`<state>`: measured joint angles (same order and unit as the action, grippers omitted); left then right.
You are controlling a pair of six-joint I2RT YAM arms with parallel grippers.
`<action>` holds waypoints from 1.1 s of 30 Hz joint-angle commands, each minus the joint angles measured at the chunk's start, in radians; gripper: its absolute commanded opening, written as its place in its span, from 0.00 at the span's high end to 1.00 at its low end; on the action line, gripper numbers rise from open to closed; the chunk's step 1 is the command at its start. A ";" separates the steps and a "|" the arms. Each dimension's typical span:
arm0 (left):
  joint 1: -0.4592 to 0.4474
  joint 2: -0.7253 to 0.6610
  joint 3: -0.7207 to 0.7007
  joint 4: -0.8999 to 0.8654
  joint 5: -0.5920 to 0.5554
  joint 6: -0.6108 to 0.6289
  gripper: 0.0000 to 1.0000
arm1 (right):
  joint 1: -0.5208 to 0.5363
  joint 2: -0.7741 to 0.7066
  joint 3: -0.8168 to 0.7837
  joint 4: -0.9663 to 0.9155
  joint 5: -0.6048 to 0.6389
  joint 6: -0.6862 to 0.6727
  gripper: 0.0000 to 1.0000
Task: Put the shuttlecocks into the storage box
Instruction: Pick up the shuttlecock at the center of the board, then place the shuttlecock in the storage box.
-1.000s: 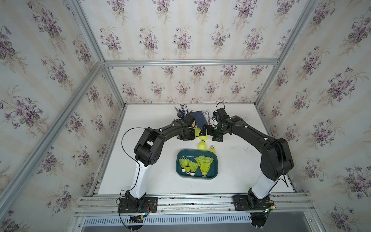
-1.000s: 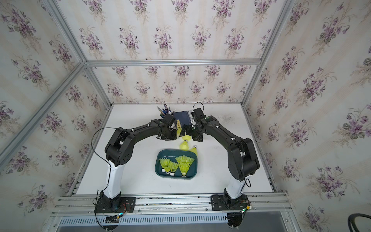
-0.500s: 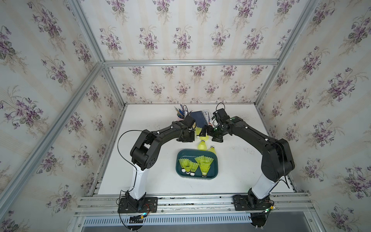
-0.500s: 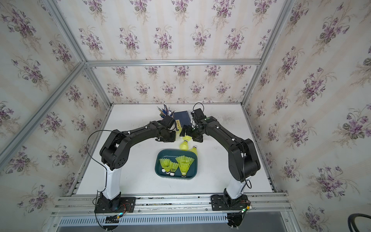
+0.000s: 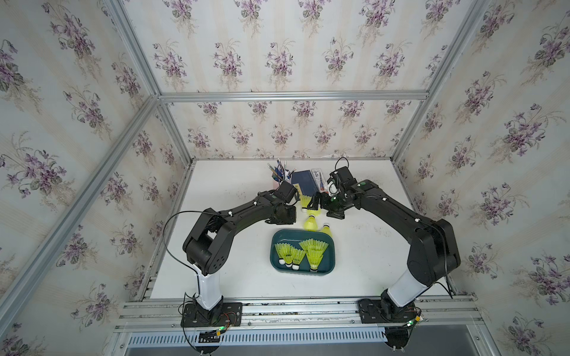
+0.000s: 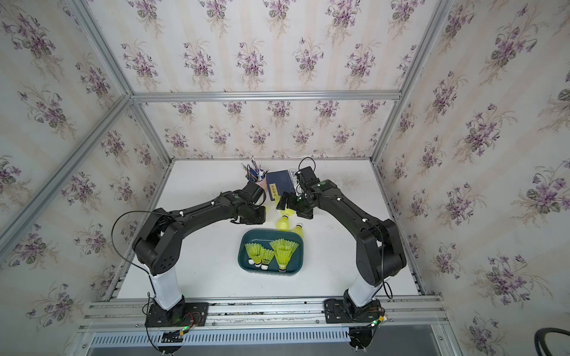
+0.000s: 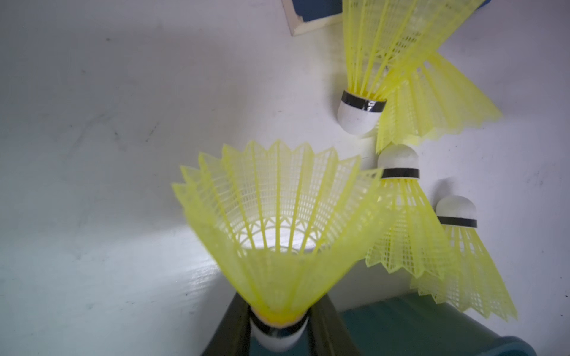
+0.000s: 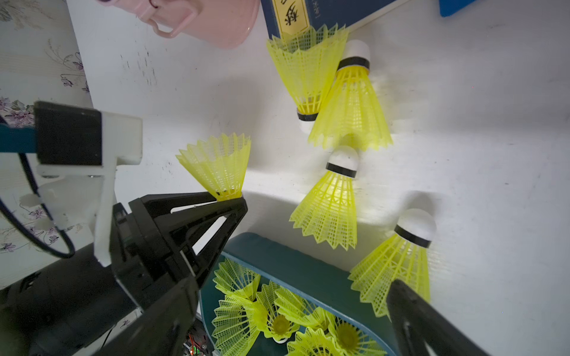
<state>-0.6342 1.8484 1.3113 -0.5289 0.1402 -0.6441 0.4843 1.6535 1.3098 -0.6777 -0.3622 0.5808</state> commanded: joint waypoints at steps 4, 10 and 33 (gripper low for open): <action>-0.020 -0.093 -0.041 -0.033 0.012 -0.038 0.74 | 0.035 -0.035 -0.014 -0.013 0.023 0.019 0.02; -0.044 -0.180 -0.098 -0.054 0.012 -0.074 0.74 | 0.046 -0.073 -0.044 -0.013 0.028 0.031 0.02; -0.198 -0.527 -0.284 -0.167 0.028 -0.225 0.72 | 0.244 -0.255 -0.181 -0.047 0.037 0.104 0.02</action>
<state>-0.8196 1.3422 1.0451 -0.6716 0.1619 -0.8227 0.7013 1.4155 1.1400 -0.7170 -0.3195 0.6617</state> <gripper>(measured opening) 0.298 0.981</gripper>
